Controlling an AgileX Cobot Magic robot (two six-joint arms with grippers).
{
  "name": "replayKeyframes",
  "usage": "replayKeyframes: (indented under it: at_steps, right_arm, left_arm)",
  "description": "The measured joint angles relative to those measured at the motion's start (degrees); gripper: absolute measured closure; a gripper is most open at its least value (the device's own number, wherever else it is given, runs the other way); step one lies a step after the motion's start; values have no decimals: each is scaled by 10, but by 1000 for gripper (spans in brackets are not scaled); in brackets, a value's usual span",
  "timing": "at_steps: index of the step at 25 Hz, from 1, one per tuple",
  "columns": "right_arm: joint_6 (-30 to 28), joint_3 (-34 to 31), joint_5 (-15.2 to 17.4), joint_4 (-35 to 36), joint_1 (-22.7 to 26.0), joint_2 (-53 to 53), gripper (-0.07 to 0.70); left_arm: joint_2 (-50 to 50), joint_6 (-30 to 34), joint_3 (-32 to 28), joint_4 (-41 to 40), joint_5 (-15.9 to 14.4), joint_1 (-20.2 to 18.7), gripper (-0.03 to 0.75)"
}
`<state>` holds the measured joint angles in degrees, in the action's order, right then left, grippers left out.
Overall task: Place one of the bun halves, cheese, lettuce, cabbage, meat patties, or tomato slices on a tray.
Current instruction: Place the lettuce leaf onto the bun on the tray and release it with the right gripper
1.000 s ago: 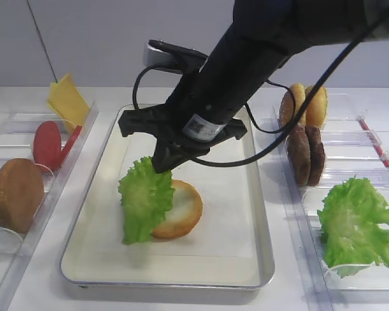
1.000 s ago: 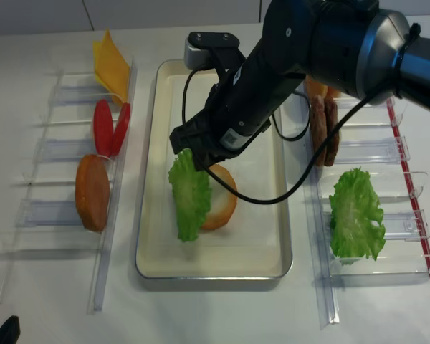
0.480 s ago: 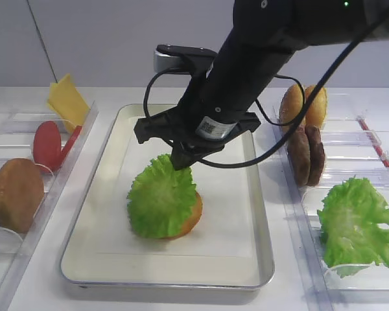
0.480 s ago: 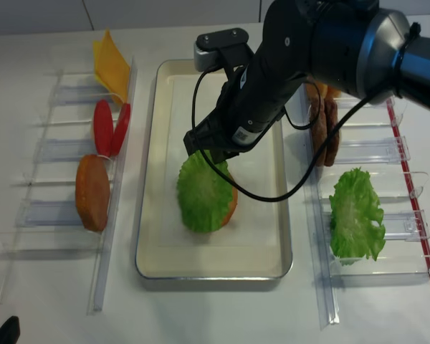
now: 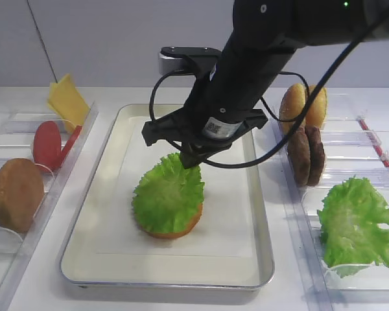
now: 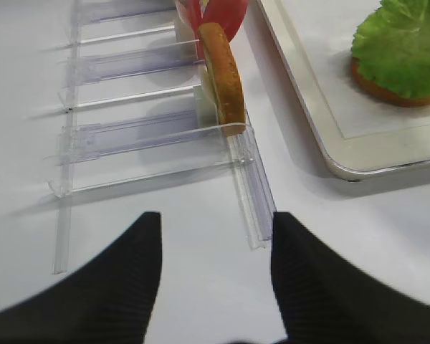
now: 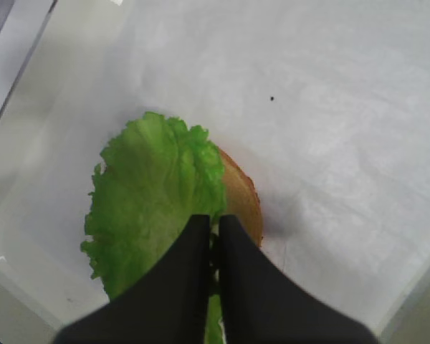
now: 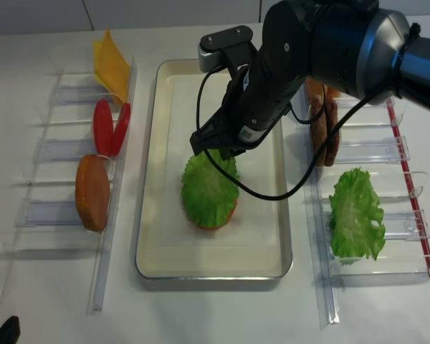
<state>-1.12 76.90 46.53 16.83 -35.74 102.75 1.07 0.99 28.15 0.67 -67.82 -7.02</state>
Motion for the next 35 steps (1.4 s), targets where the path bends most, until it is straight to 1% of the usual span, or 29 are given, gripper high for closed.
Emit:
replayKeyframes:
  at_steps: [20,22,23,25,28,31,33,35]
  right_arm:
    - [0,0,-1,2,0,25,571]
    - [0,0,-2,1,0,25,538]
    - [0,0,-2,0,0,25,508]
    - [0,0,-2,-6,0,25,432]
    - [0,1,5,-19,0,25,293]
    - [7,19,31,-37,0,26,215]
    - [11,39,56,-47,0,26,197]
    - [19,62,93,-56,0,26,191]
  left_arm:
    - [0,0,0,0,0,0,389]
    - [0,0,0,0,0,0,389]
    - [0,0,0,0,0,0,389]
    - [0,0,0,0,0,0,389]
    - [0,0,0,0,0,0,389]
    - [0,0,0,0,0,0,389]
    - [0,0,0,0,0,0,389]
    - [0,0,0,0,0,0,389]
